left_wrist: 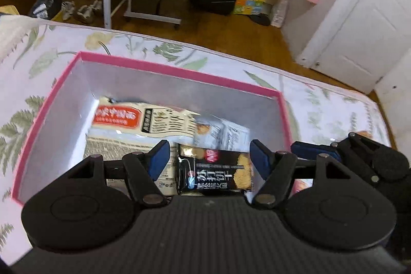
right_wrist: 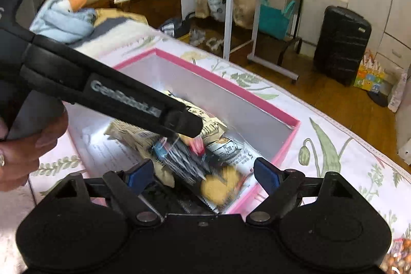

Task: Organize snacks
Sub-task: 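Carry the black cracker package into the pink box and open the left gripper, then grasp a white wafer bar with the left gripper while the right gripper grasps another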

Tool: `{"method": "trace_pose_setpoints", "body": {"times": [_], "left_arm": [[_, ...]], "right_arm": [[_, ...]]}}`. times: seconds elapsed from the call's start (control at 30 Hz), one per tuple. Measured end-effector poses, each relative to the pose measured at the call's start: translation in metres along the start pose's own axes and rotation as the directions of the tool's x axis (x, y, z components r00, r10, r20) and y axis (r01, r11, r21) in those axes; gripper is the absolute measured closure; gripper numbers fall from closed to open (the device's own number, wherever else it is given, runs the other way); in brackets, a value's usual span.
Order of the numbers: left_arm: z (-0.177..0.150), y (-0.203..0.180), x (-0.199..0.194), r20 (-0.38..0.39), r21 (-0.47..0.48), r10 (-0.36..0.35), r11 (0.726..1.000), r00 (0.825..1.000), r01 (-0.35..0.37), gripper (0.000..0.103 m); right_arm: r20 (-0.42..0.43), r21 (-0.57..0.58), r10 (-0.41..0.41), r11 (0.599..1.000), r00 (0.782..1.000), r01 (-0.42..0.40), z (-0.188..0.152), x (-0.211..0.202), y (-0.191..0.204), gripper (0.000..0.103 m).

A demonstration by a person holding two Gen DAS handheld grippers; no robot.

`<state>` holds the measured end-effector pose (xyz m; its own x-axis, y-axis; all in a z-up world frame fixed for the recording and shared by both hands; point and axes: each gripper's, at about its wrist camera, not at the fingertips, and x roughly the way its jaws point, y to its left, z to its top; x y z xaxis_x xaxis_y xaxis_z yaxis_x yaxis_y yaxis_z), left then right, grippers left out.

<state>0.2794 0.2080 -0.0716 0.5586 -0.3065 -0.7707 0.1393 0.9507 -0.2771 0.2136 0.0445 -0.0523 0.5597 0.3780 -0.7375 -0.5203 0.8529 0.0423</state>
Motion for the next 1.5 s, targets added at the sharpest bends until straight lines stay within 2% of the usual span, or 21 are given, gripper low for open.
{"method": "trace_pose_setpoints", "body": {"times": [0.2, 0.3, 0.4, 0.47, 0.57, 0.7, 0.87, 0.97, 1.03, 1.17, 1.3, 1.37, 1.5], "left_arm": [[-0.019, -0.014, -0.030, 0.022, 0.036, 0.023, 0.999, 1.000, -0.024, 0.035], [-0.030, -0.029, -0.046, 0.017, 0.085, 0.013, 0.996, 1.000, -0.014, 0.035], [-0.037, -0.047, -0.059, -0.020, 0.125, -0.020, 0.992, 1.000, 0.022, 0.035], [-0.039, -0.063, -0.066, -0.051, 0.169, -0.044, 0.984, 0.998, 0.052, 0.035], [-0.043, -0.088, -0.076, -0.056, 0.227, -0.068, 0.971, 0.996, 0.079, 0.035], [-0.053, -0.118, -0.076, -0.080, 0.274, -0.109, 0.953, 0.991, 0.127, 0.035], [-0.069, -0.152, -0.056, -0.107, 0.326, -0.139, 0.931, 0.985, 0.166, 0.035], [-0.076, -0.168, -0.037, -0.132, 0.338, -0.155, 0.922, 0.979, 0.192, 0.035], [-0.078, -0.176, -0.023, -0.137, 0.342, -0.154, 0.920, 0.979, 0.193, 0.035], [-0.082, -0.189, 0.004, -0.109, 0.370, -0.110, 0.918, 0.988, 0.143, 0.035], [-0.082, -0.195, 0.037, -0.106, 0.405, -0.051, 0.910, 0.993, 0.090, 0.035], [-0.080, -0.197, 0.057, -0.106, 0.425, -0.011, 0.904, 0.994, 0.055, 0.035], [-0.078, -0.198, 0.095, -0.131, 0.437, 0.051, 0.900, 0.990, 0.011, 0.035]], "right_arm": [[0.072, 0.039, -0.028, 0.999, 0.997, 0.025, -0.026, -0.044, 0.001, 0.013], [0.103, 0.113, -0.027, 0.993, 0.994, 0.015, -0.042, -0.071, -0.006, 0.013], [0.051, 0.193, 0.007, 0.981, 0.999, -0.017, -0.054, -0.086, -0.017, 0.013], [-0.003, 0.178, 0.026, 0.984, 1.000, -0.025, -0.056, -0.097, -0.019, 0.013], [0.001, 0.143, 0.013, 0.990, 1.000, -0.013, -0.061, -0.122, -0.024, 0.013], [0.036, 0.160, -0.006, 0.987, 0.999, 0.000, -0.083, -0.147, -0.041, 0.013], [0.033, 0.224, -0.076, 0.972, 0.997, 0.067, -0.120, -0.157, -0.072, 0.013], [0.079, 0.259, -0.091, 0.964, 0.993, 0.068, -0.142, -0.168, -0.087, 0.013], [0.086, 0.260, -0.122, 0.961, 0.989, 0.096, -0.156, -0.174, -0.094, 0.013], [0.064, 0.274, -0.213, 0.943, 0.975, 0.188, -0.182, -0.181, -0.104, 0.014], [-0.004, 0.297, -0.287, 0.914, 0.958, 0.275, -0.208, -0.182, -0.121, 0.014], [-0.039, 0.331, -0.330, 0.886, 0.943, 0.324, -0.219, -0.184, -0.132, 0.014], [-0.108, 0.450, -0.354, 0.816, 0.929, 0.363, -0.240, -0.187, -0.158, 0.014]]}}
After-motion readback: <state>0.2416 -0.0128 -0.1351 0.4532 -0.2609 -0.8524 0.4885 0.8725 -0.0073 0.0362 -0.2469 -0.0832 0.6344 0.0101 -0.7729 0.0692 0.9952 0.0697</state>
